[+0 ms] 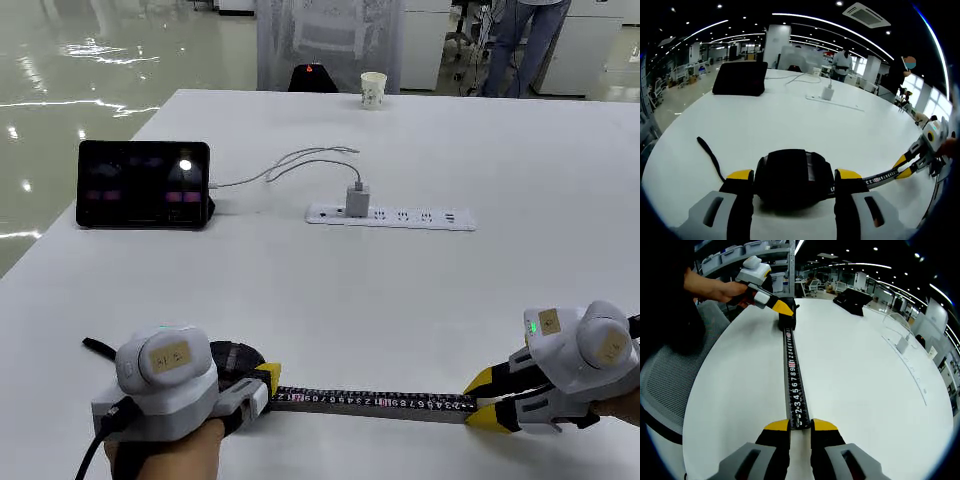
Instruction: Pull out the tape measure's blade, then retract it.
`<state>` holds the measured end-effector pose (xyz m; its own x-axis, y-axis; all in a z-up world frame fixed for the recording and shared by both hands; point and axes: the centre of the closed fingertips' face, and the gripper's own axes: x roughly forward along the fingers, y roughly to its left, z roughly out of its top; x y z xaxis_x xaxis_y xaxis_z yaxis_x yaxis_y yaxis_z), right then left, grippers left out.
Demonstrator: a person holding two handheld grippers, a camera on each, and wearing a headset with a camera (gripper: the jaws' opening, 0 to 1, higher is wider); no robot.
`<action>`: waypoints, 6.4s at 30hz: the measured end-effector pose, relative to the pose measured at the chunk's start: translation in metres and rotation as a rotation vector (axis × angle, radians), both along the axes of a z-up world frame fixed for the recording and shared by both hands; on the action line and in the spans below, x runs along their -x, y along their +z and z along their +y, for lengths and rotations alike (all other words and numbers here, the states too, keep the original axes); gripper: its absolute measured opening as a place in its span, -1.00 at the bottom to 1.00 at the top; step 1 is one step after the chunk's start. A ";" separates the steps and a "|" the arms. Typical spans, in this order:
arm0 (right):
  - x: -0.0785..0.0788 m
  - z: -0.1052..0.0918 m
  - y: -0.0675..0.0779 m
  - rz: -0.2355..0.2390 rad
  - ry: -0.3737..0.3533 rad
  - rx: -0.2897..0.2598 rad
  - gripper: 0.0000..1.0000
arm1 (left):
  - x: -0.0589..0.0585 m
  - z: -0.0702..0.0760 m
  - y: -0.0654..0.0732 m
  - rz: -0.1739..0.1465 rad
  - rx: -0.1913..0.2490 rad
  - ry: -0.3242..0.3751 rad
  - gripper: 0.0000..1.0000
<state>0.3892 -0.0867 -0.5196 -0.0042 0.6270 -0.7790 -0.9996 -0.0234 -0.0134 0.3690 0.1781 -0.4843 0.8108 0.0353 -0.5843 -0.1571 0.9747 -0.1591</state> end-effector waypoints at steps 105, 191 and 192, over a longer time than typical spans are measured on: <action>0.002 0.005 0.000 -0.015 0.001 0.030 -0.80 | 0.003 0.001 -0.009 0.045 0.022 -0.004 0.16; 0.011 0.088 -0.001 0.001 0.045 -0.034 -0.79 | 0.003 0.001 -0.008 0.048 0.046 -0.002 0.17; 0.011 0.089 -0.001 0.001 0.045 -0.035 -0.79 | 0.003 0.001 -0.008 0.048 0.047 -0.002 0.17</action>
<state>0.3783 0.0026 -0.5202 -0.0339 0.6526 -0.7569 -0.9976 -0.0683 -0.0141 0.3659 0.1793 -0.4925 0.7819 0.0054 -0.6233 -0.1638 0.9666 -0.1970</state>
